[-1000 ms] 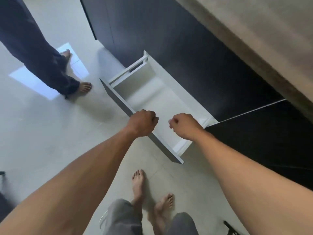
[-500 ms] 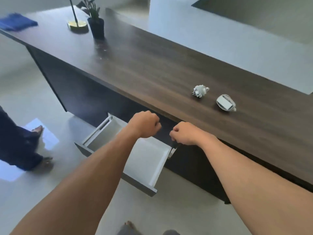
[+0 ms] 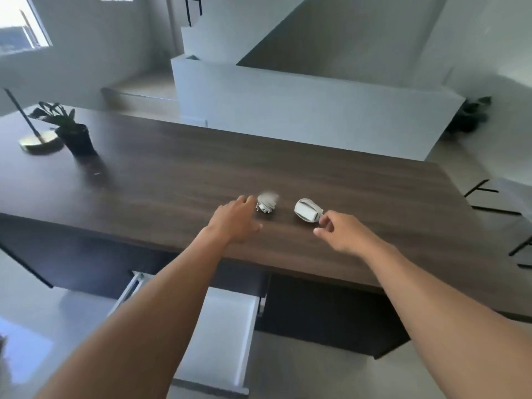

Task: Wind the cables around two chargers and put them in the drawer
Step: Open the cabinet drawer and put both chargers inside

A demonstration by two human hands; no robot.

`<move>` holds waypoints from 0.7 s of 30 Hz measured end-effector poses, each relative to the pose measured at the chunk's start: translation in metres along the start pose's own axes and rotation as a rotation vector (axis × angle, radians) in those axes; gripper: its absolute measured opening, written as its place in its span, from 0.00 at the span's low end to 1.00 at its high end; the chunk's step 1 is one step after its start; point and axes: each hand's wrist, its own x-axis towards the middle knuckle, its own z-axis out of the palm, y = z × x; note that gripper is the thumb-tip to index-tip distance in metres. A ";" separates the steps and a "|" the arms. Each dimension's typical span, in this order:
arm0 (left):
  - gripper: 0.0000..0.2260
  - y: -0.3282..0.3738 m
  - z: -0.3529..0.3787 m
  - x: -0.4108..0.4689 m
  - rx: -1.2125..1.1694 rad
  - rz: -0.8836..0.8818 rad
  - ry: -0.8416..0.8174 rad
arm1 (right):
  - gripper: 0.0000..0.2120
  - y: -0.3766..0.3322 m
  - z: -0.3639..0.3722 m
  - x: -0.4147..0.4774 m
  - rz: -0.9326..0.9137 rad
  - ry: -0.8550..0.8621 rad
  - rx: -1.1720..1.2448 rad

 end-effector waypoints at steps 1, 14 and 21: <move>0.25 -0.002 0.003 0.009 -0.042 -0.019 -0.004 | 0.15 0.008 -0.001 0.008 0.010 0.000 0.006; 0.44 -0.021 0.050 0.110 -0.204 -0.152 -0.107 | 0.46 0.060 0.018 0.143 0.046 -0.218 0.141; 0.41 -0.014 0.061 0.133 -0.237 -0.168 -0.089 | 0.40 0.059 0.022 0.167 -0.017 -0.242 0.125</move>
